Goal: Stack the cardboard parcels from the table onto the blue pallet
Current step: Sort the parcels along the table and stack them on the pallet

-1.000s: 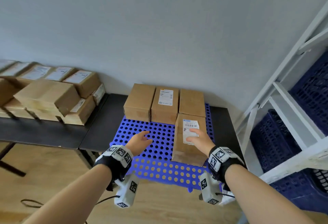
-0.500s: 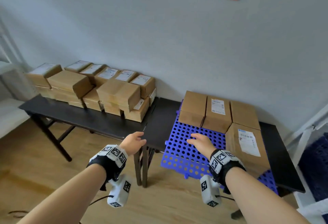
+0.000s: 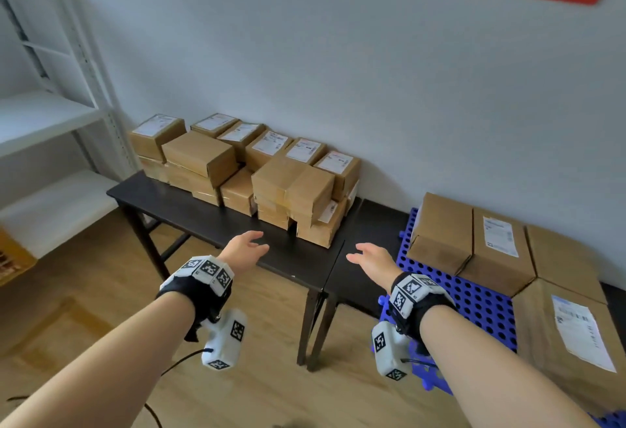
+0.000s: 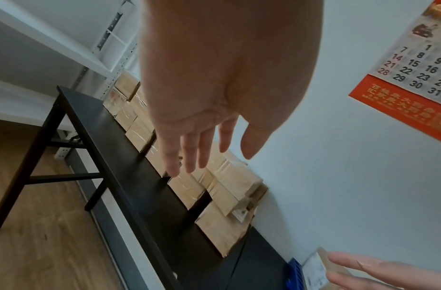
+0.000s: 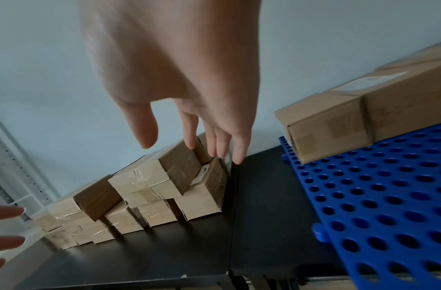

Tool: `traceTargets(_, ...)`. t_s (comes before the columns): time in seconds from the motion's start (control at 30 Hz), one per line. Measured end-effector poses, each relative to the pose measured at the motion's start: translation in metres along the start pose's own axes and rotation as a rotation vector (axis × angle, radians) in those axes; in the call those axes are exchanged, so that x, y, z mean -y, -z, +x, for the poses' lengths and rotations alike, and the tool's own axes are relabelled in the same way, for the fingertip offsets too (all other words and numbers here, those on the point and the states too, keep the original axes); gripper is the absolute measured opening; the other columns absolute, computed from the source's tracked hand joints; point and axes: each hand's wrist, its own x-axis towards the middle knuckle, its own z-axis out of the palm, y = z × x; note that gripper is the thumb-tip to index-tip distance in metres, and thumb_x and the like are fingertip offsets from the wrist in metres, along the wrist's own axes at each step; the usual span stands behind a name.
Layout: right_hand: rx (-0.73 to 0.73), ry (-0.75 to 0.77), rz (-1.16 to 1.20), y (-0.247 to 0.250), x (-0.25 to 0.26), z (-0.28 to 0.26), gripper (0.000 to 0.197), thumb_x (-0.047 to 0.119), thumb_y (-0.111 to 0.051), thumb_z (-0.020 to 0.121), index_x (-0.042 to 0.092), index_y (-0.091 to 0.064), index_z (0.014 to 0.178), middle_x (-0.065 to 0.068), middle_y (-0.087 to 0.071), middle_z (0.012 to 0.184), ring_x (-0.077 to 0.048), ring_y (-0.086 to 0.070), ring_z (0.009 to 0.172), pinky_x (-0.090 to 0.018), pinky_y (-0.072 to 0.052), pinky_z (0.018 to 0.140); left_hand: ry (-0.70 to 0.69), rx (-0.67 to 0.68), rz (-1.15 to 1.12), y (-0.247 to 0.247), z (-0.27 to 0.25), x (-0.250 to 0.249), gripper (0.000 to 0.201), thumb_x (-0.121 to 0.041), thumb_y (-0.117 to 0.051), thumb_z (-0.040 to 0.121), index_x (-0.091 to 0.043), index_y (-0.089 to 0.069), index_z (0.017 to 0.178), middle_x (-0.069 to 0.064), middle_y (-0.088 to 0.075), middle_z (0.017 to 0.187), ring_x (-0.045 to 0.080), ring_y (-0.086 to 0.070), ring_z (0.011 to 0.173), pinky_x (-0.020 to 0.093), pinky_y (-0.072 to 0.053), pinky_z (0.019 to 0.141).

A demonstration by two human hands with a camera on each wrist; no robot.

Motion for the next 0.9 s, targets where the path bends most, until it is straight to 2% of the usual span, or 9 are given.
traceTargets(0.13, 0.004, -0.017, 0.014, -0.017, 0.027, 0.045, 0.057, 0.027, -0.054, 0.094, 0.009, -0.035, 0.144, -0.01, -0.038, 0.148, -0.024, -0.036, 0.136, -0.033, -0.03, 0.108, 0.024, -0.013, -0.026, 0.023, 0.043, -0.002, 0.049, -0.024, -0.051, 0.095, -0.017, -0.037, 0.141, 0.01, -0.052, 0.135, 0.024, -0.052, 0.12, 0.029, -0.042, 0.094)
traceTargets(0.27, 0.014, -0.045, 0.103, -0.027, 0.055, 0.087, 0.059, 0.025, -0.057, 0.093, 0.006, -0.034, 0.144, -0.008, -0.04, 0.146, -0.025, -0.038, 0.135, -0.032, -0.03, 0.107, 0.062, -0.014, -0.032, 0.045, 0.089, -0.003, 0.049, -0.024, -0.052, 0.094, -0.017, -0.039, 0.141, 0.01, -0.054, 0.133, 0.025, -0.054, 0.117, 0.036, -0.043, 0.102)
traceTargets(0.33, 0.011, -0.053, 0.159, -0.031, 0.07, 0.107, 0.064, 0.027, -0.059, 0.091, 0.008, -0.031, 0.145, -0.008, -0.038, 0.147, -0.025, -0.037, 0.135, -0.036, -0.03, 0.112, 0.076, -0.017, -0.054, 0.056, 0.111, -0.003, 0.049, -0.023, -0.053, 0.094, -0.017, -0.039, 0.14, 0.011, -0.054, 0.132, 0.025, -0.053, 0.117, 0.038, -0.043, 0.103)
traceTargets(0.4, 0.007, -0.039, 0.214, -0.036, 0.078, 0.129, 0.071, 0.034, -0.062, 0.086, 0.012, -0.031, 0.146, -0.003, -0.04, 0.146, -0.023, -0.04, 0.133, -0.041, -0.031, 0.112, 0.092, -0.012, -0.101, 0.067, 0.133, -0.001, 0.048, -0.022, -0.052, 0.094, -0.016, -0.039, 0.141, 0.012, -0.053, 0.133, 0.025, -0.05, 0.122, 0.039, -0.04, 0.105)
traceTargets(0.47, 0.016, -0.04, 0.248, -0.043, 0.068, 0.16, 0.084, 0.047, -0.064, 0.076, 0.017, -0.029, 0.146, -0.003, -0.041, 0.147, -0.022, -0.042, 0.132, -0.045, -0.033, 0.111, 0.104, 0.02, -0.141, 0.076, 0.151, 0.001, 0.048, -0.02, -0.05, 0.095, -0.016, -0.037, 0.141, 0.012, -0.049, 0.137, 0.025, -0.045, 0.127, 0.041, -0.036, 0.109)
traceTargets(0.5, 0.012, -0.048, 0.261, -0.046, 0.074, 0.164, 0.086, 0.048, -0.064, 0.075, 0.018, -0.027, 0.147, -0.004, -0.041, 0.147, -0.023, -0.042, 0.132, -0.046, -0.034, 0.111, 0.103, 0.036, -0.15, 0.079, 0.161, 0.002, 0.049, -0.02, -0.049, 0.095, -0.017, -0.036, 0.142, 0.012, -0.046, 0.139, 0.025, -0.043, 0.129, 0.042, -0.034, 0.11)
traceTargets(0.6, -0.029, -0.094, 0.285, -0.052, 0.094, 0.164, 0.077, 0.036, -0.061, 0.088, 0.016, -0.019, 0.149, -0.005, -0.038, 0.148, -0.025, -0.039, 0.133, -0.046, -0.032, 0.112, 0.09, 0.062, -0.145, 0.086, 0.188, 0.0, 0.05, -0.022, -0.046, 0.096, -0.018, -0.033, 0.144, 0.012, -0.041, 0.144, 0.025, -0.04, 0.132, 0.044, -0.033, 0.111)
traceTargets(0.7, -0.084, -0.144, 0.325, -0.057, 0.105, 0.171, 0.075, 0.03, -0.058, 0.092, 0.013, -0.013, 0.15, -0.007, -0.038, 0.147, -0.025, -0.041, 0.132, -0.042, -0.034, 0.111, 0.064, 0.083, -0.11, 0.09, 0.213, -0.005, 0.051, -0.023, -0.046, 0.096, -0.018, -0.032, 0.144, 0.013, -0.039, 0.146, 0.025, -0.04, 0.132, 0.043, -0.035, 0.11)
traceTargets(0.9, -0.197, -0.204, 0.375, -0.068, 0.107, 0.185, 0.062, 0.03, -0.058, 0.092, 0.016, -0.028, 0.144, -0.008, -0.048, 0.138, -0.026, -0.049, 0.122, -0.044, -0.039, 0.106, 0.004, 0.188, -0.025, 0.095, 0.254, -0.011, 0.053, -0.026, -0.045, 0.097, -0.015, -0.028, 0.147, 0.009, -0.038, 0.147, 0.023, -0.039, 0.134, 0.04, -0.034, 0.11)
